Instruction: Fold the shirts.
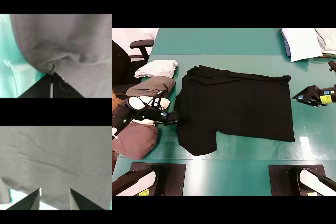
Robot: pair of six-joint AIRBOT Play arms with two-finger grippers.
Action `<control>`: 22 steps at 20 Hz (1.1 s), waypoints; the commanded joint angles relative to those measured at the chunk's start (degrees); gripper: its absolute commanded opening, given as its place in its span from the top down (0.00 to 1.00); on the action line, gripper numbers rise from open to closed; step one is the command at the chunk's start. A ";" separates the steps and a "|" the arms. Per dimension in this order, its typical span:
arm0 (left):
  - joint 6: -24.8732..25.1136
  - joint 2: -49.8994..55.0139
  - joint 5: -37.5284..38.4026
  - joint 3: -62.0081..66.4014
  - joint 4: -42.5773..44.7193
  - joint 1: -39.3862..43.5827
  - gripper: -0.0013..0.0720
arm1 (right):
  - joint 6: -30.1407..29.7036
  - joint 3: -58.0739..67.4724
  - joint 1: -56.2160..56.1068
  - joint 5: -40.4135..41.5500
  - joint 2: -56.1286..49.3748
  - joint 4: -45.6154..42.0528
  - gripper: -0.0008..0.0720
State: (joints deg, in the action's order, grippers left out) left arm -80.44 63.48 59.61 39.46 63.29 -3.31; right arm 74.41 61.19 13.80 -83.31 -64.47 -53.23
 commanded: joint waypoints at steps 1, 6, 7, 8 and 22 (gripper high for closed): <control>-0.07 -2.10 2.62 3.56 -0.55 0.42 0.95 | 0.79 -2.56 6.05 -4.59 0.44 -8.22 0.42; -0.11 -5.33 2.51 5.64 -0.81 0.42 0.95 | 1.60 -20.15 20.72 -2.05 0.63 -14.23 0.23; -0.11 -5.27 2.49 5.62 -0.81 0.42 0.95 | 1.55 -23.43 22.10 -0.98 0.63 -14.23 0.23; -0.11 -5.27 2.36 5.60 -0.81 0.42 0.95 | 1.53 -25.94 22.36 0.28 0.63 -14.21 0.23; -0.11 -8.48 5.14 9.01 -1.81 0.42 0.95 | 0.96 -22.67 -0.26 7.02 -0.42 -6.32 0.97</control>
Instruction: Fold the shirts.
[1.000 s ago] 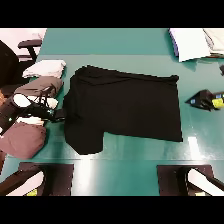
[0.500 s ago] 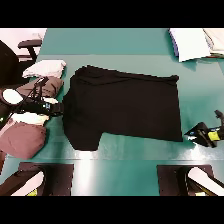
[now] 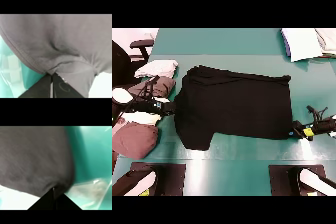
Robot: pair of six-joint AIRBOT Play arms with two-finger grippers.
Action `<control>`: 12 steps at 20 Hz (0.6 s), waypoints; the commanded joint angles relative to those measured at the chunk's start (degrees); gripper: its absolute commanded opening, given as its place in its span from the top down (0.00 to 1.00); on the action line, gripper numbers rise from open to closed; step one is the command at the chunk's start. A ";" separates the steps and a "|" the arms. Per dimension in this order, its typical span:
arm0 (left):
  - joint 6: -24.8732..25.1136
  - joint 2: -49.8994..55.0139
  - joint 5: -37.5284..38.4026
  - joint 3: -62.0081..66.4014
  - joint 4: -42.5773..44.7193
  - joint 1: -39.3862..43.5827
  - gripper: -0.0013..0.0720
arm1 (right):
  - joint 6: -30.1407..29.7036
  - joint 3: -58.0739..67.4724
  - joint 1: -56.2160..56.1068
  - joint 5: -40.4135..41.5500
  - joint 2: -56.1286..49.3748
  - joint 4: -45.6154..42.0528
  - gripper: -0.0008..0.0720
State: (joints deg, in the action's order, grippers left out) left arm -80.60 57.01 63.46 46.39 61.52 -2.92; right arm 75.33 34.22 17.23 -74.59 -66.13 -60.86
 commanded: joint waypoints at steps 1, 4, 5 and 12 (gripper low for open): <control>0.00 -4.20 1.62 4.85 -0.02 0.02 0.95 | 0.04 8.04 -4.02 -2.34 3.69 1.38 0.97; -0.68 -10.16 1.95 17.81 -0.04 0.02 0.95 | 0.76 23.56 -3.23 -4.48 11.26 1.31 0.97; -1.66 -11.21 1.99 23.96 -0.04 0.02 0.95 | 1.44 29.29 -2.58 -4.68 13.20 1.33 0.97; -3.50 -12.33 1.88 66.34 -0.09 0.02 0.95 | 2.89 68.30 2.49 -6.29 19.34 1.14 0.97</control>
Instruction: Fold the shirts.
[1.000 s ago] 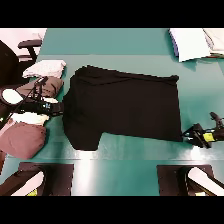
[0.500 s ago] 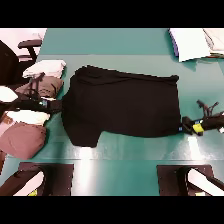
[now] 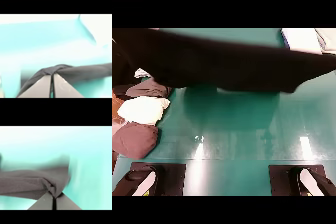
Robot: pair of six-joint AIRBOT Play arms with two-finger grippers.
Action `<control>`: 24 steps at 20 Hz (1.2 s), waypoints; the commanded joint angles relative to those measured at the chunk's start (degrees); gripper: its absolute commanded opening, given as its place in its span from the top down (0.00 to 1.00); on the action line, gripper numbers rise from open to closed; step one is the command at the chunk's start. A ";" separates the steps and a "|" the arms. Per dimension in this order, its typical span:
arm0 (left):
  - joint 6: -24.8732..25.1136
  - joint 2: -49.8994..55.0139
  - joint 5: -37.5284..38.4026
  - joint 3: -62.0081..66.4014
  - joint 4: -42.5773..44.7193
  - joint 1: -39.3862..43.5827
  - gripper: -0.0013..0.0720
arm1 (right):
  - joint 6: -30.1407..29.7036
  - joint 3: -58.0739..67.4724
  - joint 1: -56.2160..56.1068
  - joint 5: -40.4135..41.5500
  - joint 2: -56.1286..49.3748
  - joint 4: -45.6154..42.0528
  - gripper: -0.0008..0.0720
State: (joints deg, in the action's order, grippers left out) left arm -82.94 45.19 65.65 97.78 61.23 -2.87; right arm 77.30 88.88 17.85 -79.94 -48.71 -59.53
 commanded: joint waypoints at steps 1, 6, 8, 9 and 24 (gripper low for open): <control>-1.36 -0.48 -0.44 19.47 0.20 -0.02 0.95 | 1.36 17.90 2.69 -1.92 1.92 -0.20 0.97; -2.62 -0.50 -2.29 28.76 0.28 -0.02 0.95 | 4.66 31.89 7.34 -6.93 0.00 -0.50 0.97; -2.84 -0.42 -1.79 26.47 0.85 -0.02 0.95 | 6.80 34.95 7.69 -10.75 -2.58 -0.46 0.97; -3.23 -0.42 -1.68 23.26 0.90 -0.02 0.95 | 7.45 34.77 7.69 -12.02 -3.89 -0.42 0.97; 0.94 40.39 0.57 -12.98 0.39 -0.02 0.95 | 8.79 9.86 -13.81 -11.98 -44.92 -16.98 0.97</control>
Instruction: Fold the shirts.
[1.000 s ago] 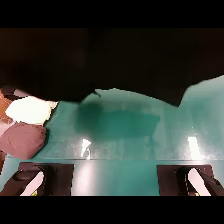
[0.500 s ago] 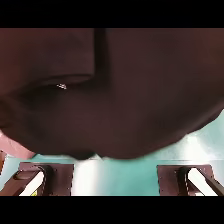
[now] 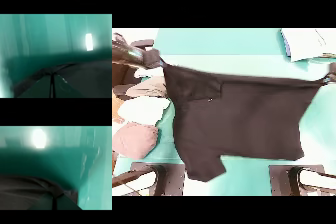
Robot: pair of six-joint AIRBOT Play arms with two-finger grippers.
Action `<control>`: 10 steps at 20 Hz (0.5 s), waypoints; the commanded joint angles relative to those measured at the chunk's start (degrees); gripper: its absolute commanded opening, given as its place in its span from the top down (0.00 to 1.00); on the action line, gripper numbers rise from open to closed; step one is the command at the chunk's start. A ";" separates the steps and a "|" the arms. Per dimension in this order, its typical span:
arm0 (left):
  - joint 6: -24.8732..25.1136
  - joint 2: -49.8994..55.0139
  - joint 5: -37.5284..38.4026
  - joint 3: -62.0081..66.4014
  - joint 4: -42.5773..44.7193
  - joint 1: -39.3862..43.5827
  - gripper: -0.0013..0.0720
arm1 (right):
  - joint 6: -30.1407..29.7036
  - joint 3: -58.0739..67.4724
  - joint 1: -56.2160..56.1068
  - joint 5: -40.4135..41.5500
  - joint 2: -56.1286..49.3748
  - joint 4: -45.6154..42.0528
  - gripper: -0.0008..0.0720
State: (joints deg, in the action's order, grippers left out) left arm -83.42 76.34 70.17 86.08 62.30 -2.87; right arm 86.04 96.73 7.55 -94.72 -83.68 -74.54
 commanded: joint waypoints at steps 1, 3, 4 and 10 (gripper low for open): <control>1.42 12.26 -6.34 0.57 -0.66 -0.02 0.95 | 0.07 5.92 -3.54 4.13 -13.73 -1.90 0.97; 1.64 17.68 -10.08 6.51 -0.61 -0.02 0.95 | 1.57 14.49 -3.52 6.12 -19.65 -1.53 0.97; 1.64 19.85 -11.28 9.84 -0.61 -0.02 0.95 | 1.57 18.67 -3.52 6.51 -21.84 -1.49 0.97; 2.14 21.29 0.15 19.39 3.48 -0.02 0.95 | 0.46 14.86 -3.52 11.47 -17.79 -1.75 0.97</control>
State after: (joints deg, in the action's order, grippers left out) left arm -81.56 96.62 63.57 101.71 62.59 -2.85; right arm 87.29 114.45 4.16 -85.73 -103.26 -75.94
